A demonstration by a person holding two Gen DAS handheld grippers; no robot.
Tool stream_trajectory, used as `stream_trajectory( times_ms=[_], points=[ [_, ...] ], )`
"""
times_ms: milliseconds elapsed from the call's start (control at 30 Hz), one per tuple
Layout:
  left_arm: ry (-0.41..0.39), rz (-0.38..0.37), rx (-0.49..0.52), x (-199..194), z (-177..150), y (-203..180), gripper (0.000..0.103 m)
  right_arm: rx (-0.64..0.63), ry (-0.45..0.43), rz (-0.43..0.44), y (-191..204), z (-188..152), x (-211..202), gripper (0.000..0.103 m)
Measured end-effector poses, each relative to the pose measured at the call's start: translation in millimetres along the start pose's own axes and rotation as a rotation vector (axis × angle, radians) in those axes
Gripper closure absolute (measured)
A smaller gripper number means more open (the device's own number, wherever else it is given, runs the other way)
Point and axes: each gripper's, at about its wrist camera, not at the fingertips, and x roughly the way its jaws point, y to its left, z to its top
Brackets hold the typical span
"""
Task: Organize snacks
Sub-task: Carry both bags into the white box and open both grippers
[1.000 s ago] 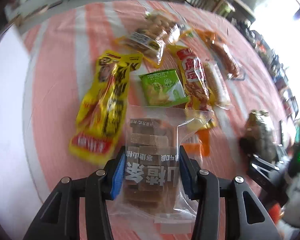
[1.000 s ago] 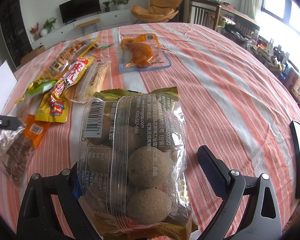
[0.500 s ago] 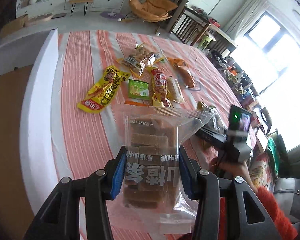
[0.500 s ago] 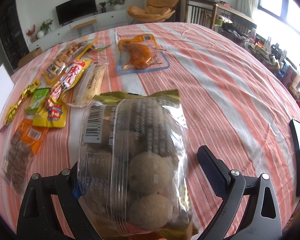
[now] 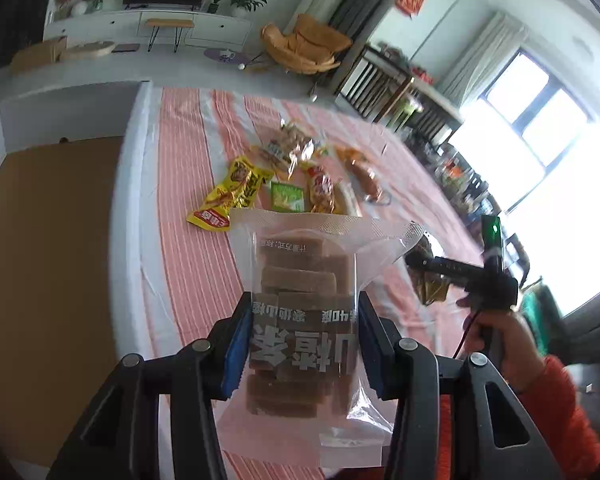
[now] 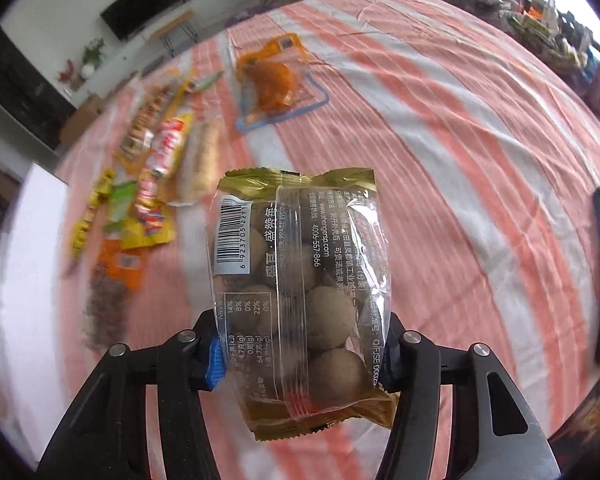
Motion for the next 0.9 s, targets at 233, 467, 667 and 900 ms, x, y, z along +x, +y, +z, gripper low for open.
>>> stream_trajectory(
  times_ms=[233,467,667,900],
  points=[
    [-0.104,0.193,-0.068,-83,7,73,0.056,-0.211,-0.08,0.333,146,-25,-94,0.045],
    [-0.109,0.47,-0.206,-127,-27,165,0.054,-0.446,-0.02,0.661,332,-72,-123,0.042],
    [-0.061,0.635,-0.278,-112,-61,202,0.024,-0.563,0.137,0.548,406,-112,-46,0.019],
    [-0.208,0.506,-0.223,-111,-47,147,0.019,-0.456,-0.053,0.441,309,-90,-49,0.019]
  ],
)
